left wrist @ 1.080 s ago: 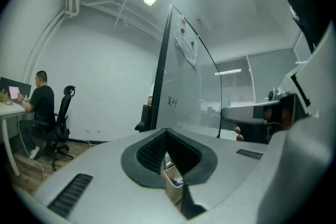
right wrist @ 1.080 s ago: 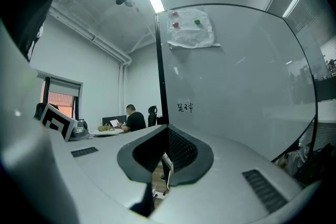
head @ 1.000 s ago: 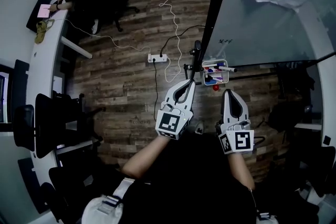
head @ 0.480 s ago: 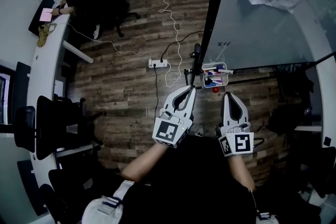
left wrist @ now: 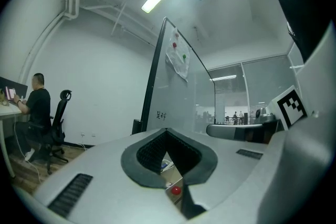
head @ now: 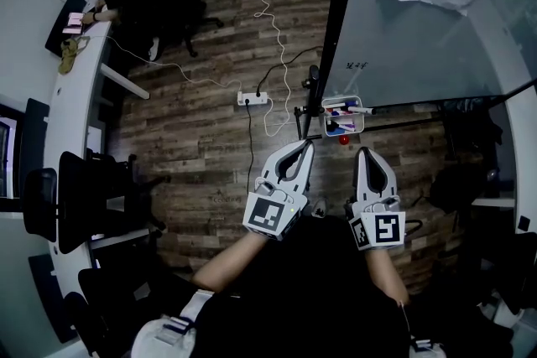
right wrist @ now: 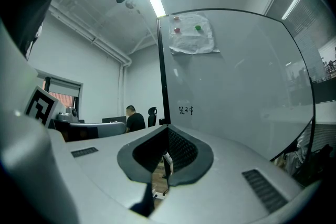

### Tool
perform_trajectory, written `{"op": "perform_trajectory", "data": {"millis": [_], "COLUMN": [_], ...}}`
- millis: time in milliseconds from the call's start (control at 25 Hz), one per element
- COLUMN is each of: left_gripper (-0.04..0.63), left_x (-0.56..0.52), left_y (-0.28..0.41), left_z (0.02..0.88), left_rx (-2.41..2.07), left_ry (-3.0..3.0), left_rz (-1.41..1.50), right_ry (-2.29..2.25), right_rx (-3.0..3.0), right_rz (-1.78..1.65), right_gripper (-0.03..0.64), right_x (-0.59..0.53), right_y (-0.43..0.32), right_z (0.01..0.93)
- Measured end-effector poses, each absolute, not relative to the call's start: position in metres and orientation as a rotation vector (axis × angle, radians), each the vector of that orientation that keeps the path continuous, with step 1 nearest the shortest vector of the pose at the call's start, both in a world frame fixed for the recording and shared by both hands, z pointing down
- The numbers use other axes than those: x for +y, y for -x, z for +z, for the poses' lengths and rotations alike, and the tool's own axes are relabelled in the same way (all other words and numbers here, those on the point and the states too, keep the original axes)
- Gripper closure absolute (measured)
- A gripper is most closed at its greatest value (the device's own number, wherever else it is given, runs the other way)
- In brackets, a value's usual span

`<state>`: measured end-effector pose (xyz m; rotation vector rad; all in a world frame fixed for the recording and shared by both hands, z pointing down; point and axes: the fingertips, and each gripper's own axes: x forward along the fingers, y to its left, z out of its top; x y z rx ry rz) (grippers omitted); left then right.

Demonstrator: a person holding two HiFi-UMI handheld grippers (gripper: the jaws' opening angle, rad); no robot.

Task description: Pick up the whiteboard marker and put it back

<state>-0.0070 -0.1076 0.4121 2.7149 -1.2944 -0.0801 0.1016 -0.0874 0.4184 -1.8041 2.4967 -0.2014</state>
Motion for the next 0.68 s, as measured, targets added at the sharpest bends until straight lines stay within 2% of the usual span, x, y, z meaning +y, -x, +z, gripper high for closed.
{"op": "perform_trajectory", "data": {"millis": [680], "left_gripper": [0.588], "left_x": [-0.111], "left_y": [0.017], "left_z": [0.413], "left_rx": [-1.31], "left_ry": [-2.695], "left_rz": [-0.078], "right_ry": [1.785], "right_rx": [2.516], "right_rz": [-0.214], "right_gripper": [0.603], "right_x": [-0.09], "right_y": [-0.09], "right_z": [0.422]}}
